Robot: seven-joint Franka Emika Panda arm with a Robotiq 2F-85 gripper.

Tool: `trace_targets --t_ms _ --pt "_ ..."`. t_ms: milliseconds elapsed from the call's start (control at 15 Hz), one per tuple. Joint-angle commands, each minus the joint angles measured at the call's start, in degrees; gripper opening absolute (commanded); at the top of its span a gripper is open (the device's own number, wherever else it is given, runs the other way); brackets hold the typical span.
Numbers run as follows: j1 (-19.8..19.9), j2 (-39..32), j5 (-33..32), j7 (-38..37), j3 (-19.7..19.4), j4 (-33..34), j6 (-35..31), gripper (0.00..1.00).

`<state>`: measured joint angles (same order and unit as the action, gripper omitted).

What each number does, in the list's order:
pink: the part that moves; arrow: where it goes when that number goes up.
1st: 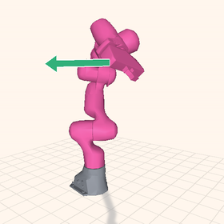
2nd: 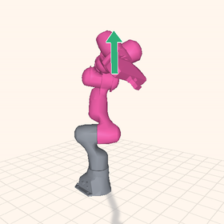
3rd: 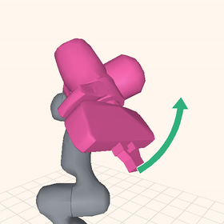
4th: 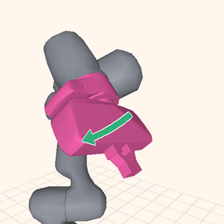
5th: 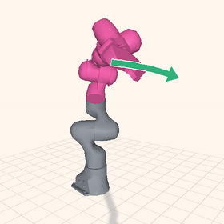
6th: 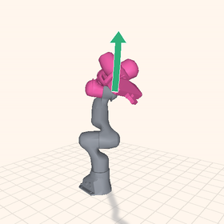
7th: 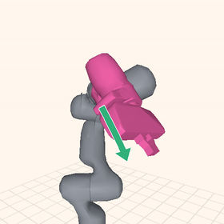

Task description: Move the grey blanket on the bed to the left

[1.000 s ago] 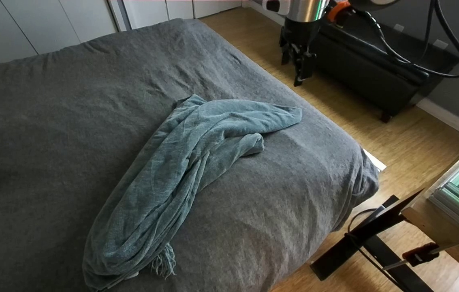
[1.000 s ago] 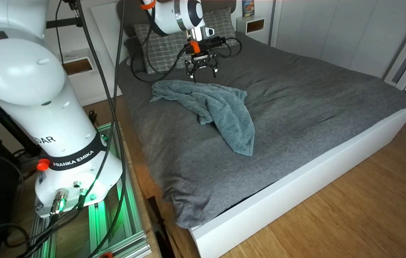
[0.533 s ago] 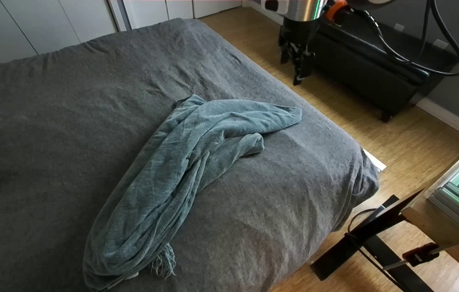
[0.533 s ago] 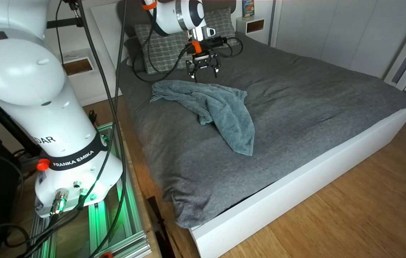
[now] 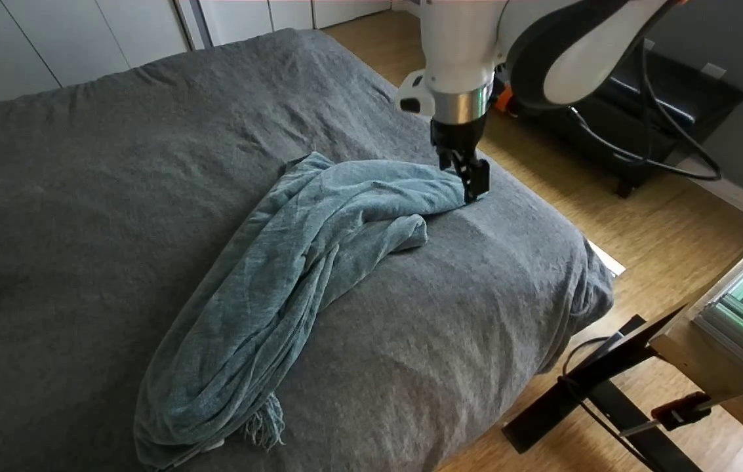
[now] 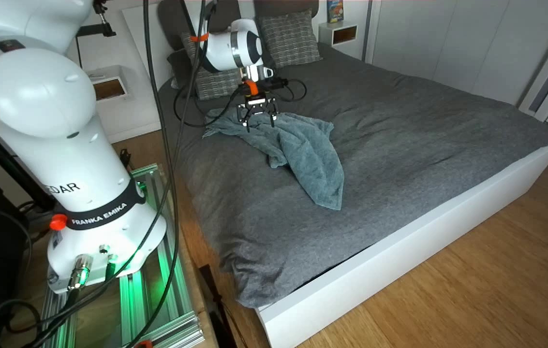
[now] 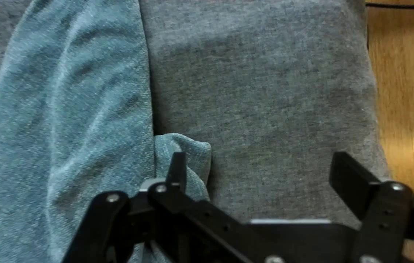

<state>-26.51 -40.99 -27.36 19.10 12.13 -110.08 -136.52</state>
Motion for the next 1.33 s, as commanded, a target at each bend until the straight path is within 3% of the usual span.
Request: trace_targets --t_ms 0,267,333,667,1133,1267 --pt "-4.12 -8.92 -1.89 -2.76 -1.06 9.42 4.70 1.00" --pt "-9.58 -15.71 -8.31 -4.58 -5.07 16.92 3.46 1.00" --pt "-6.33 -12.03 -5.18 -3.45 -2.40 11.70 3.25 1.00" --pt "-6.45 -13.15 -5.52 -3.58 -2.58 12.84 3.25 1.00" --pt "-10.32 -20.75 -10.72 -4.40 -4.18 19.04 -1.86 1.00" --pt "-12.64 -22.63 -13.37 -6.64 -6.62 20.78 -3.15 1.00"
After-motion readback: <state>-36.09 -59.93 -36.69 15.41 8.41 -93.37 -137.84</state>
